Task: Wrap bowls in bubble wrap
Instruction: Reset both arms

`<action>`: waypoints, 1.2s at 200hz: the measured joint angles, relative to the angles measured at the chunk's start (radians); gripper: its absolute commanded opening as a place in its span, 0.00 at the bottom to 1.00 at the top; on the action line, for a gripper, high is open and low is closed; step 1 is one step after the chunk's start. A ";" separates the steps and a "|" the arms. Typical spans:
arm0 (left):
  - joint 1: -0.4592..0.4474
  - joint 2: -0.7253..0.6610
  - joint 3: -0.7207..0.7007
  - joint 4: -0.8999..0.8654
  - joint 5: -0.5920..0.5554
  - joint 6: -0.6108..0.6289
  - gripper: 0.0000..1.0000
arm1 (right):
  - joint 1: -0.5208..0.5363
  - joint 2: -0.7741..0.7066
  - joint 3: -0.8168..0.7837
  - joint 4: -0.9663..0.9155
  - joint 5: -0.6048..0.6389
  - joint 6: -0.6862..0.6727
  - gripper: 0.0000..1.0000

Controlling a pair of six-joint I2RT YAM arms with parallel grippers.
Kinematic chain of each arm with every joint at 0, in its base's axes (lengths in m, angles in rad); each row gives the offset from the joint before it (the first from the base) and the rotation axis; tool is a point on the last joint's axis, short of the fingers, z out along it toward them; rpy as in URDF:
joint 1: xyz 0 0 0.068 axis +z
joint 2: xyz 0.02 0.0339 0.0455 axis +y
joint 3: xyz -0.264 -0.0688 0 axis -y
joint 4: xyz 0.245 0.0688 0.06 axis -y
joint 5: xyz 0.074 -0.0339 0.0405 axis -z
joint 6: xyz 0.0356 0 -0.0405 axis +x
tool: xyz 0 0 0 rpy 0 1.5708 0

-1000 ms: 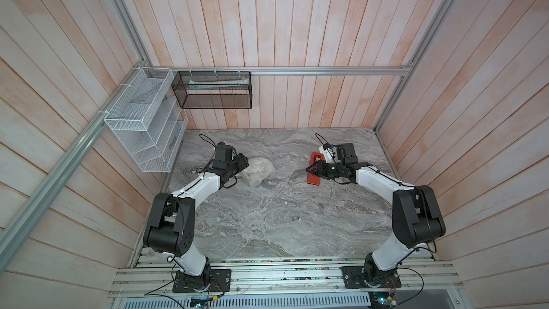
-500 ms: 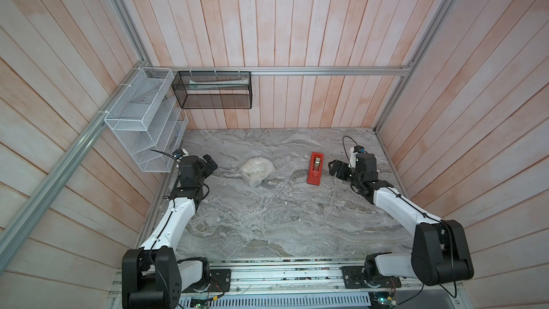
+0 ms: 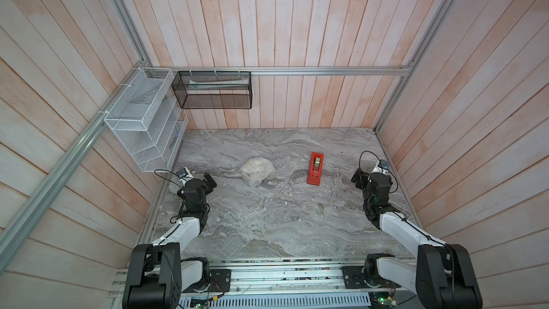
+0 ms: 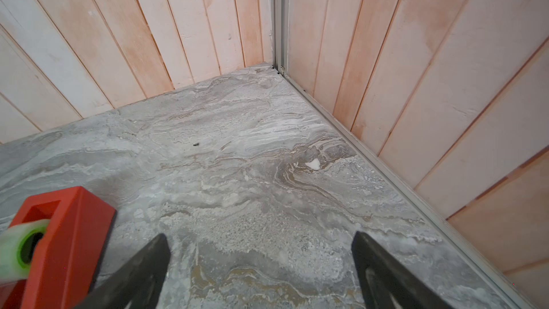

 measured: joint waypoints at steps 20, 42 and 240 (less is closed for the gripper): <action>0.000 0.013 -0.046 0.118 0.014 0.069 1.00 | -0.024 0.032 -0.043 0.082 -0.001 -0.036 0.98; 0.000 0.058 -0.072 0.208 0.042 0.141 1.00 | -0.046 0.074 -0.080 0.159 -0.023 -0.074 0.98; -0.042 0.322 -0.062 0.563 0.137 0.284 1.00 | -0.073 0.355 -0.175 0.697 -0.207 -0.134 0.98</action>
